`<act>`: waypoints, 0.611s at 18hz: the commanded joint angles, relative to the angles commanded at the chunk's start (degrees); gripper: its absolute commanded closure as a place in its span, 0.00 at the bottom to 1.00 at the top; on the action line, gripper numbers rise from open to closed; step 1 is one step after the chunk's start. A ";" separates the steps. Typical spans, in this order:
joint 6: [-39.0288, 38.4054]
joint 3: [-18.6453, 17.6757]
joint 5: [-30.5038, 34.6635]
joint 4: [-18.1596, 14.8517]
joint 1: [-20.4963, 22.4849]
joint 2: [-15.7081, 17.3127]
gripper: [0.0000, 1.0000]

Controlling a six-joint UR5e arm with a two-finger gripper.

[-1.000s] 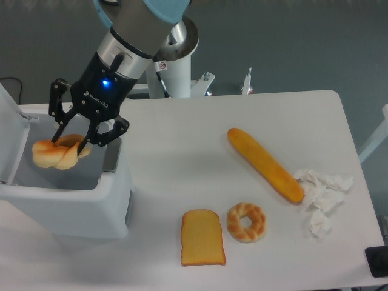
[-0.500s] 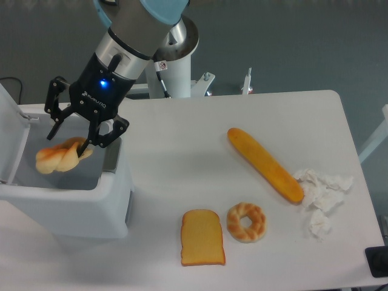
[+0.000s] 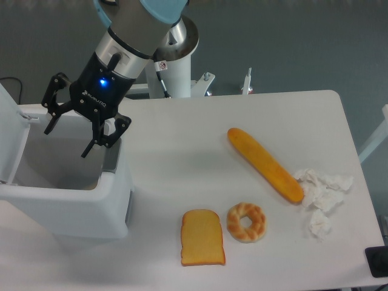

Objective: Place the round bread in the trash can

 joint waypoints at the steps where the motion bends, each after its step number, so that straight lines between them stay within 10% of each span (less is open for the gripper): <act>1: 0.09 0.09 0.00 0.09 0.00 0.00 0.19; 3: 1.66 0.18 0.00 0.00 0.00 -0.09 0.01; 11: 4.21 1.32 0.44 1.93 2.28 -0.44 0.00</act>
